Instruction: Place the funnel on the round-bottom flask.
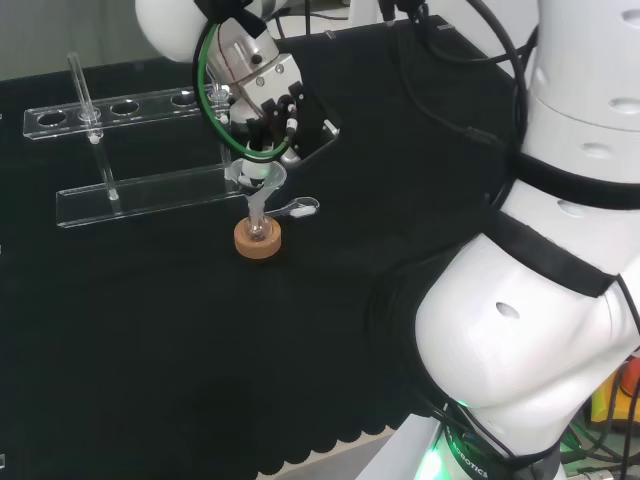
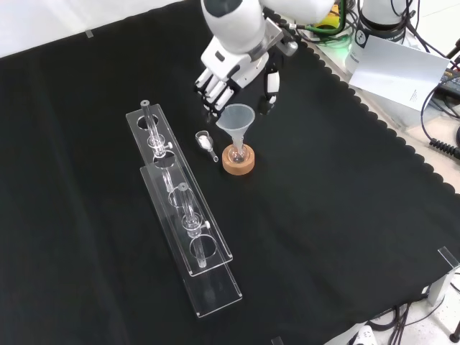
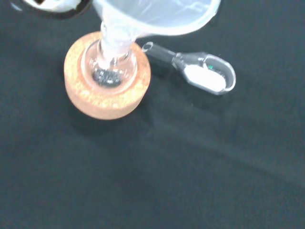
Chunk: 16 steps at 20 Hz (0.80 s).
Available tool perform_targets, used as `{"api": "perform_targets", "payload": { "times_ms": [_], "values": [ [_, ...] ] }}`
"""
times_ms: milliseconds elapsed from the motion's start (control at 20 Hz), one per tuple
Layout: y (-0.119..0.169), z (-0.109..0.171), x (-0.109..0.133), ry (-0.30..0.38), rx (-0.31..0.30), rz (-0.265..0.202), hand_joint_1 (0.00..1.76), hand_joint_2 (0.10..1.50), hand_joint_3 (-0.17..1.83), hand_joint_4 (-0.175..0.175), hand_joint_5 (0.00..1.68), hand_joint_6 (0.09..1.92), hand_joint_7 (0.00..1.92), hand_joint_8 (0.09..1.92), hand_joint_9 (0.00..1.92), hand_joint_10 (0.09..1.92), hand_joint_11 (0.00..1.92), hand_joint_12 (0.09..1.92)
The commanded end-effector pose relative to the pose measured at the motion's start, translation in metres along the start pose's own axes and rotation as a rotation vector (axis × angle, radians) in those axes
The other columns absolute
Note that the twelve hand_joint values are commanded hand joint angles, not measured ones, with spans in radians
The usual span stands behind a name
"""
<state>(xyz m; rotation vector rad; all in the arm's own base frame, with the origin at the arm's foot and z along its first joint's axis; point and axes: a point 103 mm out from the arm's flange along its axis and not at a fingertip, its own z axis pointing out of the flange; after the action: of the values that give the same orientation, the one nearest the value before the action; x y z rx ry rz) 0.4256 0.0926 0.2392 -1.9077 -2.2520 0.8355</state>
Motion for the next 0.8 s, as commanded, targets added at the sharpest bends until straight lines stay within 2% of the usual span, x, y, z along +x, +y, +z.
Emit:
{"api": "perform_targets", "payload": {
  "times_ms": [50, 200, 400, 800],
  "values": [
    [-0.015, -0.017, -0.021, 0.031, -0.085, 0.019, 0.69, 0.67, 0.5, -0.053, 0.33, 0.09, 0.1, 0.75, 0.39, 0.74, 0.07, 1.42],
    [-0.023, -0.023, -0.037, 0.045, -0.116, 0.037, 0.69, 0.67, 0.5, -0.053, 0.33, 0.09, 0.11, 0.76, 0.39, 0.74, 0.07, 1.42],
    [-0.031, -0.023, -0.06, 0.073, -0.128, 0.068, 0.7, 0.68, 0.49, -0.053, 0.34, 0.09, 0.12, 0.76, 0.39, 0.75, 0.07, 1.42],
    [-0.036, -0.002, -0.102, 0.15, -0.134, 0.113, 0.71, 0.68, 0.49, -0.054, 0.35, 0.09, 0.16, 0.77, 0.39, 0.74, 0.08, 1.42]
  ]
}}
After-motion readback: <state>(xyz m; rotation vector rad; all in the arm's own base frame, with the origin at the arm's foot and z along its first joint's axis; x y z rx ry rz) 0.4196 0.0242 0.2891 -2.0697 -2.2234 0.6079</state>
